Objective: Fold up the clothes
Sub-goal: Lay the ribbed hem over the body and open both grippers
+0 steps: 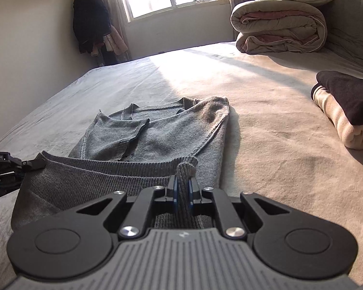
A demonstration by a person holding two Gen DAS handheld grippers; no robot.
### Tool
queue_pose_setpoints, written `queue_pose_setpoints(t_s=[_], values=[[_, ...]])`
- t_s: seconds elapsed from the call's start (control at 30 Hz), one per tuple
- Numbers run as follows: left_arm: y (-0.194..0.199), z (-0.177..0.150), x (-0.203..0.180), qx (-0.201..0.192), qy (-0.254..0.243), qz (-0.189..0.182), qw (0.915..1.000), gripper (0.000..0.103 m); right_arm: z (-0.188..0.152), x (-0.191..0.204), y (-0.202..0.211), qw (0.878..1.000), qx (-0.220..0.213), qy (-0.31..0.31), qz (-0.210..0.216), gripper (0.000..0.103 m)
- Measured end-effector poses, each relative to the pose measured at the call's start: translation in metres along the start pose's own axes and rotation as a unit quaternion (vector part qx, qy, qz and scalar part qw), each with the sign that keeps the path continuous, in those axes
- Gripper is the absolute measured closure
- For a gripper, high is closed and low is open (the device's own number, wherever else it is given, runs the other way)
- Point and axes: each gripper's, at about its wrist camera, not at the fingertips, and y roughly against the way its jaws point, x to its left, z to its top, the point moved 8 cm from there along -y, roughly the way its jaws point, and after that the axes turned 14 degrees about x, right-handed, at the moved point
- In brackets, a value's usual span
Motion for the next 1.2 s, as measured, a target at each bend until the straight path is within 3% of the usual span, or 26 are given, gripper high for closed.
queue_pose_setpoints(t_s=[0.23,0.43,0.6,0.73,0.83,0.97,1.1,1.2], values=[[-0.023,-0.006,0.016,-0.005,-0.041,0.043,0.9982,0.095,-0.003,-0.006,-0.023,1.0,-0.009,0.006,-0.027,0.092],[-0.014,-0.007,0.01,-0.007,-0.072,0.052,0.996,0.085,-0.003,-0.016,-0.01,1.0,-0.018,-0.016,0.0,0.067],[-0.005,-0.007,0.011,-0.021,-0.075,0.067,0.9948,0.086,0.001,-0.018,-0.008,0.999,-0.023,-0.035,0.027,0.067],[0.01,0.0,0.005,-0.064,-0.081,0.085,0.9909,0.086,0.001,-0.004,-0.008,0.999,-0.028,-0.013,0.018,0.071],[0.014,-0.002,-0.007,-0.076,-0.117,0.092,0.986,0.086,0.0,0.006,-0.006,0.999,-0.034,0.013,0.008,0.071],[0.004,-0.01,-0.014,-0.059,-0.157,0.097,0.981,0.086,-0.002,0.012,-0.01,0.999,-0.033,0.034,-0.002,0.071],[-0.016,-0.014,0.001,-0.033,-0.153,0.137,0.9782,0.086,-0.006,0.005,-0.021,0.999,-0.016,0.036,-0.013,0.071],[-0.02,-0.014,0.012,-0.031,-0.137,0.129,0.9817,0.083,-0.009,-0.005,-0.028,0.999,-0.006,0.032,-0.021,0.079]])
